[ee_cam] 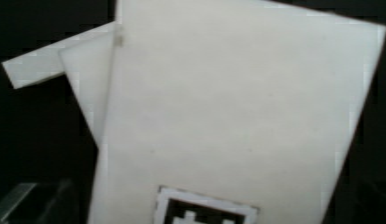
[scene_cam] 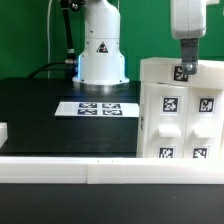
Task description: Assemble cabinet
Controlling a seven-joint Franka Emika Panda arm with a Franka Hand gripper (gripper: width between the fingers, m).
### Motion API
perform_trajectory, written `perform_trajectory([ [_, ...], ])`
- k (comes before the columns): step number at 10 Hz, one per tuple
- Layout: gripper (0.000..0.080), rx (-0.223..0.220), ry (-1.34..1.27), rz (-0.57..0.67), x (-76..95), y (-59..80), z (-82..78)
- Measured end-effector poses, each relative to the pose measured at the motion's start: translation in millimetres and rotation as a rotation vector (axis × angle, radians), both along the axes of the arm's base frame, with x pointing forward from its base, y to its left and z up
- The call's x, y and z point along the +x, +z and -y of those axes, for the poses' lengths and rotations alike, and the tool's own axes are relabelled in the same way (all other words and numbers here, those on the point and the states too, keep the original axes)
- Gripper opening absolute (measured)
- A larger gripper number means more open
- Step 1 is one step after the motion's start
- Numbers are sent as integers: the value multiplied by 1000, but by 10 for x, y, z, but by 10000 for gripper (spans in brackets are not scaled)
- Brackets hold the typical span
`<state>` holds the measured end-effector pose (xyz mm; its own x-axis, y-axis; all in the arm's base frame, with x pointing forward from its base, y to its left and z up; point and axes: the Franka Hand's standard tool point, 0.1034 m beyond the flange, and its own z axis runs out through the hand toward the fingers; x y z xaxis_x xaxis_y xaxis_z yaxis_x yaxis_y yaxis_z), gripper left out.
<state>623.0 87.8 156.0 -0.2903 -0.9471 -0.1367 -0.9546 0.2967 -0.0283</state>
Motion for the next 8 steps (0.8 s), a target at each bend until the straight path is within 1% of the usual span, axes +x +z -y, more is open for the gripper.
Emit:
perform_trajectory([
  [1, 797, 9, 3, 7, 12, 44, -14],
  [3, 797, 41, -1, 31, 51, 182, -50],
  [4, 797, 53, -12, 38, 67, 214, -66],
  [5, 797, 59, -9, 39, 71, 209, -83],
  [7, 797, 52, 62, 43, 61, 189, -85],
  [8, 797, 41, 207, 42, 42, 172, -99],
])
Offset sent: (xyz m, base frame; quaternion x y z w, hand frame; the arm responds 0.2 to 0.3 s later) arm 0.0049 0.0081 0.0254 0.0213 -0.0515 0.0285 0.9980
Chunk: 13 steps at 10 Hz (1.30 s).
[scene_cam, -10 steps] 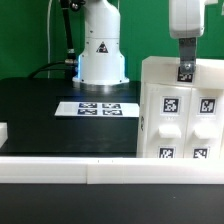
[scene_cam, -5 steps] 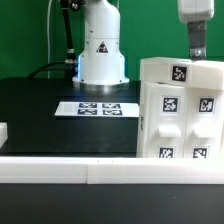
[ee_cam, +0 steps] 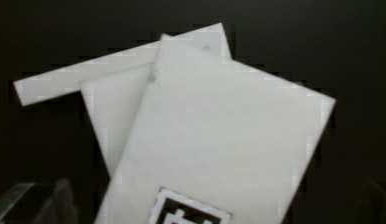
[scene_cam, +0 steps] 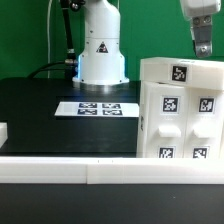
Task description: Assemble cabinet
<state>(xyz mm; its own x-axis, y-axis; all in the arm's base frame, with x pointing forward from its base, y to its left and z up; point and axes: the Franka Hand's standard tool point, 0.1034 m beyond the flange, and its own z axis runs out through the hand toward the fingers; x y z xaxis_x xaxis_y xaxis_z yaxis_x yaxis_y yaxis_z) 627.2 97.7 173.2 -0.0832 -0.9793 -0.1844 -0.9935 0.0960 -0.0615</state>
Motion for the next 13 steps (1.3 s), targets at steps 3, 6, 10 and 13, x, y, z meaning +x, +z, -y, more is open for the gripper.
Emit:
perform_trajectory([
  [3, 797, -34, 445, 80, 48, 54, -11],
  [6, 797, -57, 790, 153, 88, 43, 103],
  [10, 797, -121, 1285, 220, 80, 33, 113],
  [13, 797, -185, 1711, 234, 54, 4, 76],
])
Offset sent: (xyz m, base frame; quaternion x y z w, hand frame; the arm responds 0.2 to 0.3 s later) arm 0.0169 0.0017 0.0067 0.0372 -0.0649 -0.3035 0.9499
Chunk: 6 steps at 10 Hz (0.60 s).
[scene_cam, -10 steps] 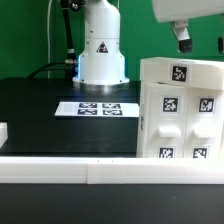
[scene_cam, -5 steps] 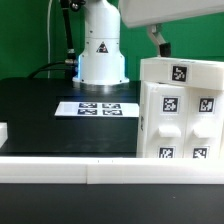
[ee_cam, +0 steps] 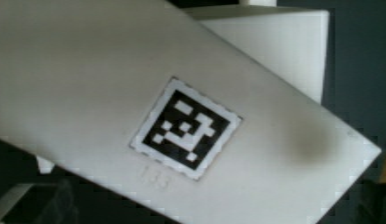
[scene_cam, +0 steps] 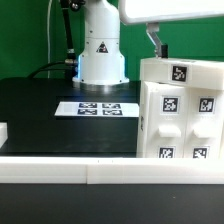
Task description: Assemble cabinet
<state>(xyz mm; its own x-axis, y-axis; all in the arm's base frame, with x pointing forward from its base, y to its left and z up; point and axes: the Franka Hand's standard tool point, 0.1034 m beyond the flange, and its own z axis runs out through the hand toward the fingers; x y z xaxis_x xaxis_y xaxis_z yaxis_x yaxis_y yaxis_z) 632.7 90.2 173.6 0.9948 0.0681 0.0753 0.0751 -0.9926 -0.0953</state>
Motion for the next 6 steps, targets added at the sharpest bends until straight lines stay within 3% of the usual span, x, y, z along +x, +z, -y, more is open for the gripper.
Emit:
perform_trajectory([
  [6, 797, -67, 500, 23, -80, -101, -27],
])
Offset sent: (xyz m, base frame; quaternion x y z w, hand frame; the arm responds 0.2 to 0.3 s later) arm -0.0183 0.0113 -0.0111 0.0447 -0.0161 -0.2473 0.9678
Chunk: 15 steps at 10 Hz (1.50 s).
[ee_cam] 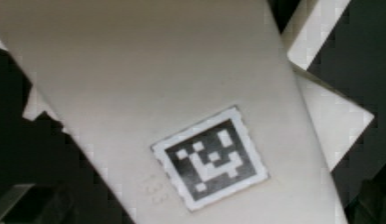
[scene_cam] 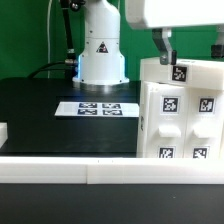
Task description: Assemble cabinet
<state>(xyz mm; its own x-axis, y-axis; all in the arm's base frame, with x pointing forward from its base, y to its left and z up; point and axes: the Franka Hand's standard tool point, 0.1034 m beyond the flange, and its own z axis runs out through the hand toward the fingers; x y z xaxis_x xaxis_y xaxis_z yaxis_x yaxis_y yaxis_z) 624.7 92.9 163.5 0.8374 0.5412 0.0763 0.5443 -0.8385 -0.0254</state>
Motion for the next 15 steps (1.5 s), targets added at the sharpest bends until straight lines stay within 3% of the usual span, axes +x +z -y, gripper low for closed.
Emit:
perform_trajectory([
  [2, 797, -15, 178, 5, -24, -34, 22],
  [6, 788, -17, 164, 10, -34, -99, 45],
  [7, 629, -17, 163, 10, -33, -99, 51],
  [8, 629, -17, 162, 10, -32, -99, 57],
  [9, 558, -15, 137, 9, -29, -97, 70],
  [12, 558, -12, 57, 5, -26, -99, 96],
  [15, 558, 1, -206, -11, -26, -100, 96],
])
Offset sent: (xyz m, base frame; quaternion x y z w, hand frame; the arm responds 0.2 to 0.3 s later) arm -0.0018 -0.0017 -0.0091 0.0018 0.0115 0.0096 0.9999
